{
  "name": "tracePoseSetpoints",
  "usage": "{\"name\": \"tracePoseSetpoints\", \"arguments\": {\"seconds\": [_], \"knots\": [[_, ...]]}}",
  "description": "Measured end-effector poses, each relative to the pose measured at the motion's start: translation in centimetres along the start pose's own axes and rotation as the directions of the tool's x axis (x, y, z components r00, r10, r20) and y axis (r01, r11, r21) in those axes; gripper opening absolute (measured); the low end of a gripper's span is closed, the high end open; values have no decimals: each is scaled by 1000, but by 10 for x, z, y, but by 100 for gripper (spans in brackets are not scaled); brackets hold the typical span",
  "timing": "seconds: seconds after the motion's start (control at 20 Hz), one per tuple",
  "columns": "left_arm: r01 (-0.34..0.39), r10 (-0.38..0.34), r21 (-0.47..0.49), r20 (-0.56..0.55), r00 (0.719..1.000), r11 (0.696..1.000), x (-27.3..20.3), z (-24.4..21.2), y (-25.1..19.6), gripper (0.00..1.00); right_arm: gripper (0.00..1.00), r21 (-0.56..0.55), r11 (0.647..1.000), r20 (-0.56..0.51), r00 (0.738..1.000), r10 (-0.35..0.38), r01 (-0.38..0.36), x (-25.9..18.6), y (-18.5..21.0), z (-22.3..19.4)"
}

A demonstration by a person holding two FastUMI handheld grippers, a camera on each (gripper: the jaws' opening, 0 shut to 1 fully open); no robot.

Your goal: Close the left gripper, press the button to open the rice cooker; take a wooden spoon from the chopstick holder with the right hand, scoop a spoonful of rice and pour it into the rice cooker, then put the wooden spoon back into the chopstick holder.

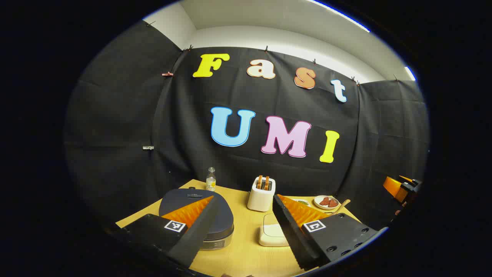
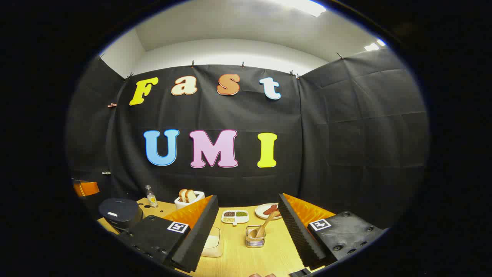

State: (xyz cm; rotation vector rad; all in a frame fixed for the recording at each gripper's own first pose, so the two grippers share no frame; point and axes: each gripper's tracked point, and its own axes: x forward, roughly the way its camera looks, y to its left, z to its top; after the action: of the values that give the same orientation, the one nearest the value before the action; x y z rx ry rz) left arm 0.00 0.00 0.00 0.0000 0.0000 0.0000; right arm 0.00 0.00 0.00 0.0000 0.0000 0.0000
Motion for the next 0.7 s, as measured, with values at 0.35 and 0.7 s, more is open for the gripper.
{"name": "tracePoseSetpoints", "arguments": {"seconds": [0.35, 0.7], "knots": [[-14, 14, 13, -2, 1000, 1000, -11, -3, 24, 95, 98, 18, 1000, -1, 1000, 24, -24, -15, 20, 2], [-7, 7, 36, 4, 1000, 999, -15, -9, 25, 95, 98, 21, 999, -33, 999, 33, -32, -23, 26, -8]]}}
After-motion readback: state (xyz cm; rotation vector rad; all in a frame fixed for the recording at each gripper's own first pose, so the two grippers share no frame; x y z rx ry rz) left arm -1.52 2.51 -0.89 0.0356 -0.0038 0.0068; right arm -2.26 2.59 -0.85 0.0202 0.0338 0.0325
